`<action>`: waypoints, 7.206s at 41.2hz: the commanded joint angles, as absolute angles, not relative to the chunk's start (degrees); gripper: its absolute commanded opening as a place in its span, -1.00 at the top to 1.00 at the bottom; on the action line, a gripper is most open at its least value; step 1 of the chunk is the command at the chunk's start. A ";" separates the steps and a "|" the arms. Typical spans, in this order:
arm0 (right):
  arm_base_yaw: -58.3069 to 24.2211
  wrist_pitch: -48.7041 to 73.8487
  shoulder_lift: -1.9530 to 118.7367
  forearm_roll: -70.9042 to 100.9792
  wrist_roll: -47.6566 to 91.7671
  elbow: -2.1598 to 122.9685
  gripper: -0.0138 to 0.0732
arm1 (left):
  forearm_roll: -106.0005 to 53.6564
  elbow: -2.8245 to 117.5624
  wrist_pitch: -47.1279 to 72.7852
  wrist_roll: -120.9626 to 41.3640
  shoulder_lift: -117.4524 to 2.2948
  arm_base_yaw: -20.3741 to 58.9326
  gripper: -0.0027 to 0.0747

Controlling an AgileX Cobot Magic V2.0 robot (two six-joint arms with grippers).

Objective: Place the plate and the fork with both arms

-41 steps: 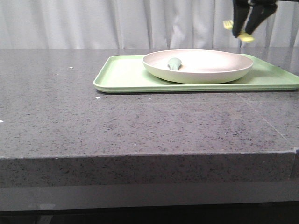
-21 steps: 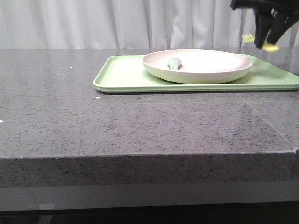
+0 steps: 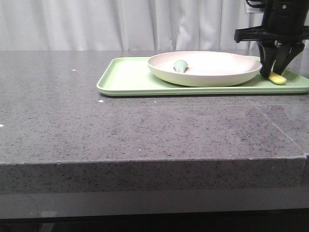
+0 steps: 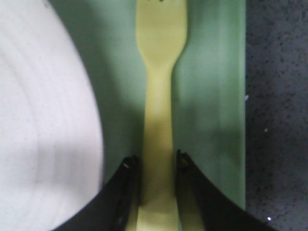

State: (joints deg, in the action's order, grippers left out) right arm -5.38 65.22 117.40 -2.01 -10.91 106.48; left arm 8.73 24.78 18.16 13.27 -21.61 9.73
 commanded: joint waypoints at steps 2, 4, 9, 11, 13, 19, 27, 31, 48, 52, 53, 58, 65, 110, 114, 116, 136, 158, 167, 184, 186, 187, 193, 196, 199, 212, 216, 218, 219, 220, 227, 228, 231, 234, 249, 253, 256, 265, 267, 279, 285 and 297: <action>-5.08 64.72 114.15 -3.26 -10.19 108.08 0.44 | 8.89 26.49 13.36 13.27 -21.91 9.64 0.98; -5.08 64.77 114.15 -3.27 -10.19 108.08 0.44 | 8.89 26.49 13.36 13.27 -21.91 9.64 0.98; -5.08 64.79 114.15 -3.27 -10.19 108.08 0.43 | 8.89 26.49 13.36 13.27 -21.91 9.64 0.98; -5.08 64.79 114.15 -3.27 -10.19 108.08 0.37 | 8.89 26.49 13.36 13.27 -21.91 9.64 0.98; -5.08 64.79 114.09 -3.31 -10.19 108.15 0.29 | 8.89 26.49 13.36 13.27 -21.91 9.64 0.98; -5.08 64.91 114.02 -3.33 -10.19 108.15 0.01 | 8.89 26.49 13.36 13.27 -21.91 9.64 0.98; -5.08 65.21 113.55 -3.38 -10.19 108.15 0.01 | 8.89 26.49 13.36 13.27 -21.91 9.64 0.98; -5.08 65.23 112.30 -3.82 -10.19 108.23 0.01 | 8.89 26.49 13.36 13.27 -21.91 9.64 0.98; -4.14 66.67 103.82 -4.11 -10.19 108.23 0.66 | 8.89 26.49 13.36 13.27 -21.91 9.64 0.98; -4.14 66.67 101.07 -4.11 -10.19 108.23 0.85 | 8.89 26.49 13.36 13.27 -21.91 9.64 0.98; -4.14 66.67 100.67 -4.11 -10.19 108.23 0.89 | 8.89 26.49 13.36 13.27 -21.91 9.64 0.98; -4.22 66.30 96.58 -4.11 -10.19 108.17 0.94 | 8.89 26.49 13.36 13.27 -21.91 9.64 0.98; -5.36 64.07 90.19 -3.36 -8.41 105.99 0.94 | 8.89 26.49 13.36 13.27 -21.91 9.64 0.98; -10.77 17.73 15.56 -4.05 -7.88 25.08 0.95 | 8.89 26.49 13.36 13.27 -21.91 9.64 0.98; -10.77 17.21 12.60 -4.05 -7.88 24.10 0.95 | 8.89 26.49 13.36 13.27 -21.91 9.64 0.98; -10.77 17.27 12.11 -4.05 -7.88 24.10 0.95 | 8.89 26.49 13.36 13.27 -21.91 9.64 0.98; -10.77 17.33 11.99 -4.05 -7.88 24.10 0.95 | 8.80 26.49 13.36 13.27 -21.91 9.64 0.98; -10.77 17.33 11.99 -4.05 -7.88 24.10 0.95 | 8.80 26.49 13.36 13.27 -21.91 9.64 0.98; -10.77 17.33 11.99 -4.05 -7.88 24.10 0.95 | 10.29 26.46 13.36 13.27 -21.91 9.64 0.98; -10.77 17.33 11.99 -4.05 -7.88 24.10 0.95 | 0.55 22.62 11.93 1.48 -16.04 7.94 0.98; -10.77 17.33 11.99 -4.05 -7.88 24.10 0.95 | 0.43 20.51 11.51 1.48 -13.66 6.45 0.98; -10.77 17.33 11.99 -4.05 -7.88 24.10 0.95 | 0.43 19.64 11.11 1.48 -12.25 5.50 0.98; -10.77 17.33 11.99 -4.05 -7.88 24.10 0.95 | 0.43 12.94 10.49 1.48 -4.63 0.62 0.98; -10.77 17.33 11.99 -4.05 -7.88 24.10 0.95 | 0.43 9.94 10.49 1.48 -0.70 -1.16 0.98; -10.77 17.33 11.99 -4.05 -7.88 24.10 0.95 | 0.00 6.96 10.07 1.48 1.94 -2.06 0.98; -10.77 17.33 12.05 -4.05 -7.88 24.10 0.95 | 0.00 -0.60 -1.56 1.48 1.61 -2.41 0.98; -10.77 17.33 12.05 -4.05 -7.88 24.10 0.95 | 0.00 -0.46 -0.76 1.48 1.46 -2.41 0.98; -10.77 17.33 12.05 -4.05 -7.88 24.10 0.95 | 0.00 -0.46 -0.76 1.48 1.46 -2.41 0.98; -10.77 17.33 12.05 -4.05 -7.88 24.10 0.95 | 0.00 -0.46 -0.76 1.48 1.46 -2.41 0.98; -10.77 17.33 12.05 -4.05 -7.88 24.10 0.95 | 0.00 -0.46 -0.76 1.48 1.46 -2.41 0.98; -10.77 17.33 12.05 -4.05 -7.88 24.10 0.95 | 0.00 -0.46 -0.76 1.48 1.46 -2.41 0.98; -10.77 17.33 12.05 -4.05 -7.88 24.10 0.95 | 0.00 -0.46 -0.76 1.48 1.46 -2.41 0.98; -10.77 17.33 12.05 -4.05 -7.88 24.10 0.95 | 0.00 -0.46 -0.76 1.48 1.46 -2.41 0.98; -10.77 17.33 12.05 -4.05 -7.88 24.10 0.95 | 0.00 -0.46 -0.76 1.48 1.46 -2.41 0.98; -10.77 17.33 12.05 -4.05 -7.88 24.10 0.95 | 0.00 -0.46 -0.76 1.48 1.46 -2.41 0.98; -10.77 17.08 12.05 -5.65 -7.80 24.02 0.95 | 0.00 -0.46 -0.76 1.48 1.46 -2.41 0.98; -10.58 16.51 11.57 -6.28 -7.20 22.86 0.95 | 0.00 -0.46 -0.76 1.48 1.46 -2.41 0.98; -6.71 10.17 6.53 -1.46 -2.55 13.42 0.95 | 0.00 -0.46 -0.76 1.48 1.46 -2.41 0.98; -5.42 9.11 4.80 -0.42 -2.55 10.83 0.95 | 0.00 -0.46 -0.76 1.48 1.46 -2.41 0.98; -0.52 7.62 -1.55 2.93 -2.54 -1.22 0.95 | 0.00 -0.46 -0.76 1.48 1.46 -2.41 0.98; -0.52 8.43 -1.61 2.94 -2.54 -1.40 0.95 | 0.00 -0.46 -0.76 1.48 1.46 -2.41 0.98; -0.52 8.44 -1.61 2.94 -2.54 -1.35 0.95 | 0.00 -0.46 -0.76 1.48 1.46 -2.41 0.98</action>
State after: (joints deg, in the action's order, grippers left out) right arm -0.80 13.56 -0.54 2.89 -3.25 -1.55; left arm 0.51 -0.36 4.41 1.41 0.34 -2.33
